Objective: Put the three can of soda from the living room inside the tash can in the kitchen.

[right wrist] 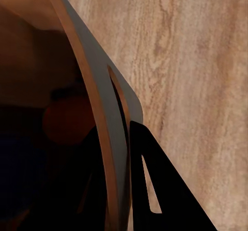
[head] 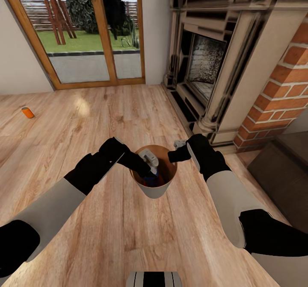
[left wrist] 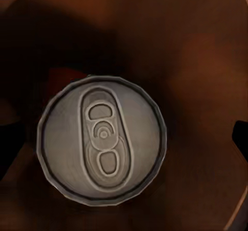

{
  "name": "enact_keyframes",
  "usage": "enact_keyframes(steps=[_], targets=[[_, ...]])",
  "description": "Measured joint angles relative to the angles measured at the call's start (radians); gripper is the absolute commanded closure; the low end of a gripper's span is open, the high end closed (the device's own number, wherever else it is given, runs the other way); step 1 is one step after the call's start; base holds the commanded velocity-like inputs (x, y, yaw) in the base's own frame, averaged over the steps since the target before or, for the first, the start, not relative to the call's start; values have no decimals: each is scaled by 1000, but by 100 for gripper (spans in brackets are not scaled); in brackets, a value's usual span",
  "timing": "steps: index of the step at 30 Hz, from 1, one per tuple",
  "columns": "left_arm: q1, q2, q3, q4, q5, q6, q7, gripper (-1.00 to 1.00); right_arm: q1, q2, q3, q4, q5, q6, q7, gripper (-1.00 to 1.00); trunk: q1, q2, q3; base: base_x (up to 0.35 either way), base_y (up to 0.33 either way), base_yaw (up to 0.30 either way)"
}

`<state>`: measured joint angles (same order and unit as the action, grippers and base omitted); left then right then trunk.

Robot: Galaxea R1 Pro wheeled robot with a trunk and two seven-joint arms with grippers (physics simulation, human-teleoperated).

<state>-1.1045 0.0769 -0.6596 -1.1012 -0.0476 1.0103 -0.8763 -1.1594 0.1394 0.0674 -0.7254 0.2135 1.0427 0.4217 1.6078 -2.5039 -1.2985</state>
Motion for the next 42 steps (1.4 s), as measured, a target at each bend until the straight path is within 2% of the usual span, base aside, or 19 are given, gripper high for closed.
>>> enact_keyframes(steps=[13,16,18,19,21,22,23,24,27,28,30,32,33,36,37,39,40,41,42], targets=[[0,7,5,-8,6,-12,0,-100,0,-5,0,1,2,0,0,100,0,0,0,0,0,0],[0,36,15,-48,13,-18,-12,-100,0,-7,-2,5,6,-1,0,100,0,0,0,0,0,0],[0,99,49,-118,22,-19,-52,-100,0,-7,-5,7,2,0,0,100,0,0,0,0,0,0],[3,143,96,-162,29,-20,-92,-100,0,-7,-8,8,0,0,0,100,0,0,0,0,0,0],[13,185,166,-201,39,-19,-141,-100,0,-8,-9,8,-2,0,0,100,0,0,0,0,0,0],[36,225,290,-243,47,-19,-222,-100,0,-9,-10,9,-1,0,1,100,0,0,0,0,0,0],[42,239,351,-255,49,-20,-254,-100,0,-9,-10,9,0,0,1,100,0,0,0,0,0,0],[52,254,454,-270,50,-20,-310,-100,1,-10,-10,9,2,0,1,100,0,0,0,0,0,0],[60,270,623,-285,48,-19,-368,-100,2,-10,-11,9,2,-1,1,100,0,0,0,0,0,0],[64,276,703,-290,41,-20,-370,-100,3,-10,-11,9,1,0,1,100,0,0,0,0,0,0],[98,279,802,-291,5,-40,-283,-100,4,-11,-12,9,-3,0,2,100,0,0,0,0,0,0],[144,276,829,-279,-22,-92,-199,-100,5,-14,-12,9,-4,0,2,100,0,0,0,0,0,0],[198,271,845,-251,-42,-173,-95,-100,6,-17,-12,9,-6,1,1,100,0,0,0,0,0,0],[301,252,860,-178,-54,-312,77,-100,7,-21,-12,9,9,-2,0,100,0,0,0,0,0,0],[354,231,866,-118,-58,-404,176,-100,8,-24,-12,9,5,-1,0,100,0,0,0,0,0,0],[400,208,870,-32,-61,-512,260,-100,12,-30,-13,6,0,0,2,100,0,0,0,0,0,0],[427,190,873,58,-63,-630,317,-100,19,-37,-14,3,-6,1,8,100,0,0,0,0,0,0],[455,170,876,236,-64,-846,381,-100,43,-50,-16,-2,-19,1,17,100,0,0,0,0,0,0],[462,166,877,321,-65,-902,391,-100,51,-53,-14,12,-14,2,17,100,0,0,0,0,0,0]])
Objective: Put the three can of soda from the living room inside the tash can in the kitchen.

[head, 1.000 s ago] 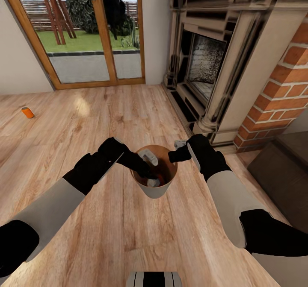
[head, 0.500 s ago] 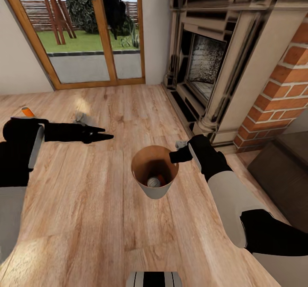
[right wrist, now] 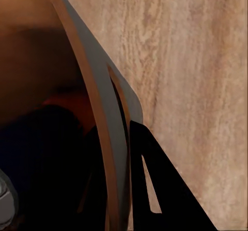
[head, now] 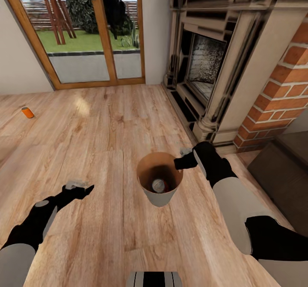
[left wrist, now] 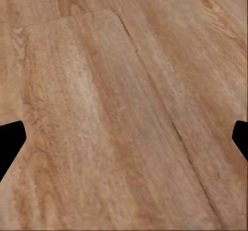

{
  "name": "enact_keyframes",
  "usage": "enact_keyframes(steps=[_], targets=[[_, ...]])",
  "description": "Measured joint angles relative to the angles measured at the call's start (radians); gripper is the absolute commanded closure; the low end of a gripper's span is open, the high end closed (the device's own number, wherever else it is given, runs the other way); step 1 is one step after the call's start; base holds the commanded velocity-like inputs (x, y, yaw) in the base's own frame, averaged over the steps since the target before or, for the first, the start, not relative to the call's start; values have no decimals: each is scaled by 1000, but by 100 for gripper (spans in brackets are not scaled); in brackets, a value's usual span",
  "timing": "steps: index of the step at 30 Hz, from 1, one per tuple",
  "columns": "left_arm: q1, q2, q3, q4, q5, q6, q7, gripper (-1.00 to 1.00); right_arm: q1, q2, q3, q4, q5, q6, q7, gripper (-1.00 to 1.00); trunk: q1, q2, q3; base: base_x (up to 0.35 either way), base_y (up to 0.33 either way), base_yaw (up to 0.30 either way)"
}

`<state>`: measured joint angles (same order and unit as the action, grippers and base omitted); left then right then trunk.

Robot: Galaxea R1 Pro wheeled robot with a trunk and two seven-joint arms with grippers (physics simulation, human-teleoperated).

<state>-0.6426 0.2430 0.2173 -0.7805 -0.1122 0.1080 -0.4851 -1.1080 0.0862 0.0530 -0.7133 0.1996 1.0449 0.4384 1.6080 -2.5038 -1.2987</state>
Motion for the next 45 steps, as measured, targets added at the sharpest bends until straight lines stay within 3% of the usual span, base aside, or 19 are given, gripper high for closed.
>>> enact_keyframes(steps=[3,6,7,8,10,12,13,16,20,24,28,31,37,45], targets=[[10,-7,1,109,5,-139,20,-100,30,-16,-2,-17,19,-5,-4,100,0,0,0,0,0,0],[34,-12,2,118,22,-200,26,-100,73,-39,-1,-15,8,-2,-4,100,0,0,0,0,0,0],[65,-13,2,97,36,-215,29,-100,94,-52,-1,-6,-4,-34,-5,100,0,0,0,0,0,0],[130,-15,2,16,61,-228,31,-100,127,-81,-3,-10,-32,-88,-4,100,0,0,0,0,0,0],[179,-18,2,-48,77,-223,32,-100,137,-101,-12,-17,39,-129,-9,100,0,0,0,0,0,0],[221,-19,1,-94,86,-217,32,-100,158,-110,-42,-16,55,-150,-20,100,0,0,0,0,0,0],[232,-20,1,-106,88,-216,32,-100,165,-112,-51,-14,52,-159,-9,100,0,0,0,0,0,0],[256,-27,-1,-130,91,-214,32,-100,180,-116,-75,-17,-26,-185,-2,100,0,0,0,0,0,0],[267,-46,-1,-134,87,-214,34,-100,188,-120,-86,-17,29,-220,0,100,0,0,0,0,0,0],[273,-62,-3,-137,81,-219,38,-100,192,-121,-90,-17,-11,-222,2,100,0,0,0,0,0,63],[274,-67,-2,-135,82,-220,42,-100,193,-121,-91,-19,18,-247,1,100,0,0,0,8,0,198],[274,-69,-2,-134,80,-220,45,-100,193,-120,-91,-30,-6,-269,3,100,0,0,0,101,6,238],[274,-71,-4,-133,77,-219,95,-100,194,-117,-88,-37,2,-287,2,100,0,0,0,240,72,252],[275,-71,-4,-128,77,-216,111,-100,194,-119,-90,-39,5,-290,1,100,0,0,0,301,100,256]])
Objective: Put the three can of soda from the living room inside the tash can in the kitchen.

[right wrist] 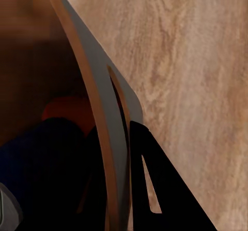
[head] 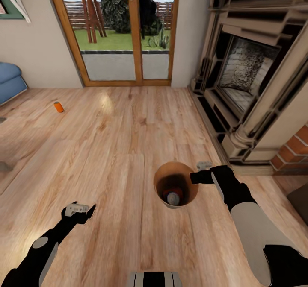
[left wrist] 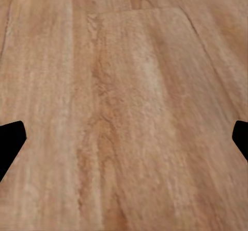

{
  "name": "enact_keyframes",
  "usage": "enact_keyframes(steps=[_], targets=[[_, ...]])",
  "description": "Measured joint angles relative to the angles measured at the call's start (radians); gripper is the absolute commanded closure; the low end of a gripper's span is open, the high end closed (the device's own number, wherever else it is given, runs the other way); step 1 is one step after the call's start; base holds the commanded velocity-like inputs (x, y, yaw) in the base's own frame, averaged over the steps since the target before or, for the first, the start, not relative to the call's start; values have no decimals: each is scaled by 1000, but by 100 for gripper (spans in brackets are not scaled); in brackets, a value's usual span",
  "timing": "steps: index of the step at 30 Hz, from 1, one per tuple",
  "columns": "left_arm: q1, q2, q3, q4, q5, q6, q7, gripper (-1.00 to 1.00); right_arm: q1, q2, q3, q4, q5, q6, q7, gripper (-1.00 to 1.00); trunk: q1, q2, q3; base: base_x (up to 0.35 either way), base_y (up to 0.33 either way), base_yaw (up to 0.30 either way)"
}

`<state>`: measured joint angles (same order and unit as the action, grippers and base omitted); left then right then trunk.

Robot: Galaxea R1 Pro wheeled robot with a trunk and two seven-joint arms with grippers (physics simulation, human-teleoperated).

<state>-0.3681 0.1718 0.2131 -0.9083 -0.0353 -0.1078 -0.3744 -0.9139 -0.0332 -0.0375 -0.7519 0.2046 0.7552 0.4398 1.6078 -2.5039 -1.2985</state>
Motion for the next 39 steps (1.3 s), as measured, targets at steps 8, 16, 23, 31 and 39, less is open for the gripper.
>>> enact_keyframes(steps=[8,16,23,31,39], targets=[[0,0,-1,16,1,-1,2,-100,1,1,0,-1,-1,-1,1,100,0,0,0,316,84,249],[0,0,-1,16,0,1,0,-100,2,6,2,-1,-4,0,1,100,0,0,0,321,23,199],[0,0,-1,16,0,2,0,-100,2,8,3,-1,-1,0,1,100,0,0,0,324,1,33],[0,0,-1,17,0,2,1,-100,18,10,7,0,-2,1,2,100,0,0,0,324,0,2],[0,0,-1,17,0,2,1,-100,23,10,4,-2,-3,-1,2,100,0,0,0,324,0,0]])
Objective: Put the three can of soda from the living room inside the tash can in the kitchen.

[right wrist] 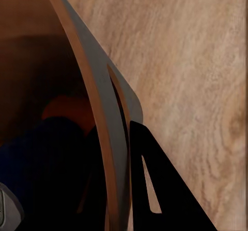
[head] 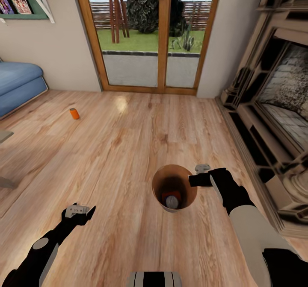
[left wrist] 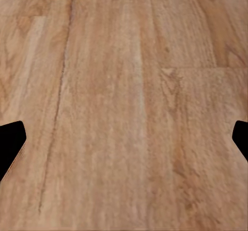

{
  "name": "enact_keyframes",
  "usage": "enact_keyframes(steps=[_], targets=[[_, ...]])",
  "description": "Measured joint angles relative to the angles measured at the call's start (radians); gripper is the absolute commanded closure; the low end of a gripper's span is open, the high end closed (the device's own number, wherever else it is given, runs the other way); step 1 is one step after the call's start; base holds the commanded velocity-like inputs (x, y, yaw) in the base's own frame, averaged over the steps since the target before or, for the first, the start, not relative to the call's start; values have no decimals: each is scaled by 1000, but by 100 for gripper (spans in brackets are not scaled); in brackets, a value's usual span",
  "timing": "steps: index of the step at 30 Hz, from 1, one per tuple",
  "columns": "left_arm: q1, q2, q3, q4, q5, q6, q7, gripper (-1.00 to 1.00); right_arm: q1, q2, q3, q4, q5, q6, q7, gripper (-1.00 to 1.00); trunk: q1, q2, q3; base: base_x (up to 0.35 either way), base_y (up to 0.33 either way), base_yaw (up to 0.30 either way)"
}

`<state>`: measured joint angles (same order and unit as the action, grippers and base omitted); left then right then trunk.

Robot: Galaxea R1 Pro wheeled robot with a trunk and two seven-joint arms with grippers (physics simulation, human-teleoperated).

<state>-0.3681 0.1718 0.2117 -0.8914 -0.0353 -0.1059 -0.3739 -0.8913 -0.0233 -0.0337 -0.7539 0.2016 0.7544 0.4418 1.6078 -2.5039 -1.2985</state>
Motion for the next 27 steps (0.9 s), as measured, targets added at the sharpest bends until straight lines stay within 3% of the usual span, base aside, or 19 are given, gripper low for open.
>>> enact_keyframes(steps=[7,27], targets=[[0,0,0,-1,1,-1,0,-100,12,7,3,-29,-6,2,2,100,0,0,0,324,0,136],[0,-14,0,0,0,-1,3,-100,37,10,3,-62,-1,13,-1,100,0,0,0,324,0,252]])
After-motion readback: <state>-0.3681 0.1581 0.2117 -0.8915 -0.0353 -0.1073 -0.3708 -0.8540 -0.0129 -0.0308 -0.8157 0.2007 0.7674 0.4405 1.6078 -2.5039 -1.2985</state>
